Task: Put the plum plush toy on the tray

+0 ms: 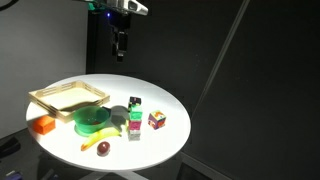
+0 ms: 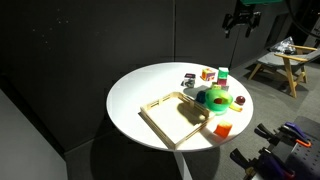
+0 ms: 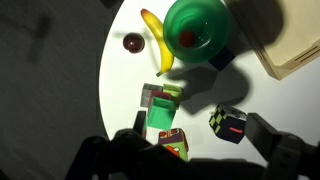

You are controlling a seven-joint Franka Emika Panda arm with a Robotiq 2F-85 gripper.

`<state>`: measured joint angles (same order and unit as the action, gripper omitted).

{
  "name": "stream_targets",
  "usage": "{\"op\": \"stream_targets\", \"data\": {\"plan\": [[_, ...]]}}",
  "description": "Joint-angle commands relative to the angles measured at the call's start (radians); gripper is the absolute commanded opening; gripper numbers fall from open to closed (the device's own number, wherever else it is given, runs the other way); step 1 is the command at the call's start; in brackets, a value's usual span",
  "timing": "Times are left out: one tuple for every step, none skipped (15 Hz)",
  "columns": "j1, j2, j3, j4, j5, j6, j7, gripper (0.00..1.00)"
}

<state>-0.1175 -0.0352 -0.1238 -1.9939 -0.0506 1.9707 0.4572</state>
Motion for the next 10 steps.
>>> {"op": "stream_targets", "data": {"plan": [[-0.015, -0.046, -0.006, -0.056, -0.005, 0.032, 0.031, 1.0], [-0.018, -0.051, -0.006, -0.068, -0.006, 0.035, 0.034, 1.0], [-0.021, -0.056, -0.007, -0.078, -0.008, 0.04, 0.036, 1.0], [-0.022, -0.06, -0.006, -0.086, -0.012, 0.044, 0.031, 1.0], [-0.023, -0.066, -0.005, -0.095, -0.014, 0.05, 0.029, 1.0], [-0.021, -0.028, -0.004, -0.057, 0.0, 0.029, 0.011, 1.0], [-0.021, -0.031, -0.004, -0.064, 0.001, 0.035, 0.011, 1.0], [-0.022, -0.036, -0.004, -0.07, 0.001, 0.038, 0.011, 1.0], [-0.022, -0.038, -0.003, -0.074, 0.001, 0.04, 0.011, 1.0], [-0.022, -0.04, -0.003, -0.075, 0.001, 0.04, 0.011, 1.0]]}}
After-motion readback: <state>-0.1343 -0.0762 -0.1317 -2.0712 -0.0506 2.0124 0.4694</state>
